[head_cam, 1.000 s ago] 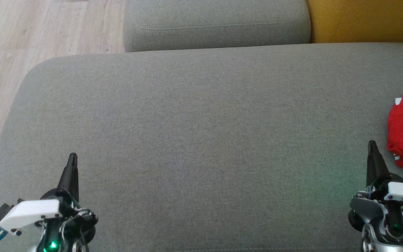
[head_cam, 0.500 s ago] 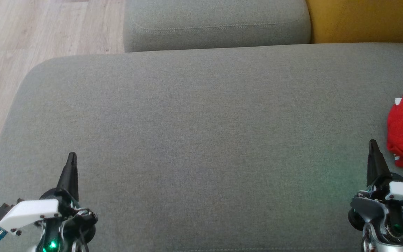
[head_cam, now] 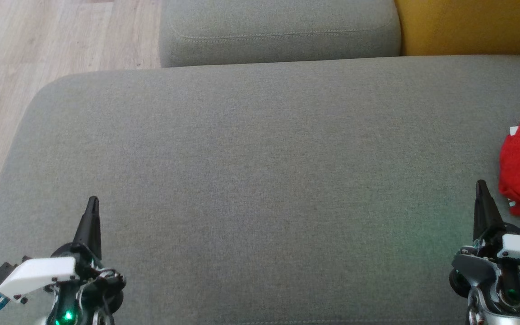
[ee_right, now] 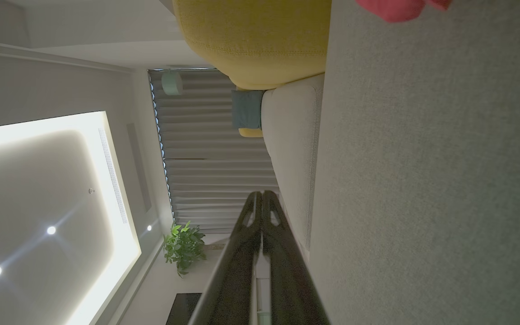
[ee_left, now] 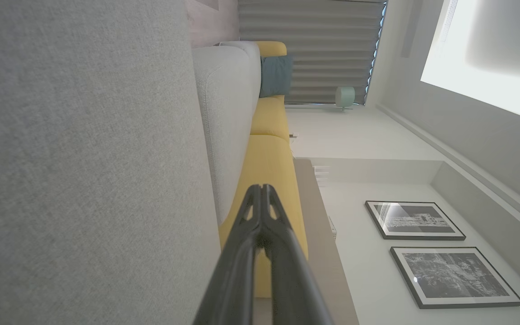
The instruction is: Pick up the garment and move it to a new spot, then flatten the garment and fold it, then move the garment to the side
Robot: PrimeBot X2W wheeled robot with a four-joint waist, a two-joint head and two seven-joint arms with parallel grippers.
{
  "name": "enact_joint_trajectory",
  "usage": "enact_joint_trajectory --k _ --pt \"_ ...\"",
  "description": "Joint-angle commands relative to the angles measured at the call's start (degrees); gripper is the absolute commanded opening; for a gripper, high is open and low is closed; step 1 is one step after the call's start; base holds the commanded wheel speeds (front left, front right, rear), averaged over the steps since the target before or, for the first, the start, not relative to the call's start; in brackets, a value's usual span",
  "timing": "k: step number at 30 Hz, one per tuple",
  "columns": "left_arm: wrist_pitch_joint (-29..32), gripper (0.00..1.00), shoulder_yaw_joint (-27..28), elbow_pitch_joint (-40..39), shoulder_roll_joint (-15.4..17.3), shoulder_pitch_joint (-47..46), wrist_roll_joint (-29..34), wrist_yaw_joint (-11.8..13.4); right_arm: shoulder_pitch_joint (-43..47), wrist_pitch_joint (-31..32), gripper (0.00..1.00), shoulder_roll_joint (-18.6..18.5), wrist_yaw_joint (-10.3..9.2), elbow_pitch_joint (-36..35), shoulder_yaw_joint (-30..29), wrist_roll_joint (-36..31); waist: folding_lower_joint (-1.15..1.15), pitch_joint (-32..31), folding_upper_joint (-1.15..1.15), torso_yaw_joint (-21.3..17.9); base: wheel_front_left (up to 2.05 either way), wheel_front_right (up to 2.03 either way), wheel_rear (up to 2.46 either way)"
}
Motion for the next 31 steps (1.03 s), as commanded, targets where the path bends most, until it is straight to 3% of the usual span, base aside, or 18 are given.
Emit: enact_joint_trajectory --k 1,31 --pt "0.5 0.00 2.0 -2.2 1.2 -3.0 -0.2 -0.4 -1.0 0.3 0.00 -0.3 0.39 -2.2 1.2 0.4 0.00 0.0 0.00 0.0 0.00 0.00 0.00" --pt "0.5 0.00 2.0 -2.2 1.2 -3.0 -0.2 -0.4 -1.0 0.3 0.00 -0.3 0.39 -2.2 1.2 0.4 0.00 0.0 0.00 0.0 0.00 0.00 0.00"
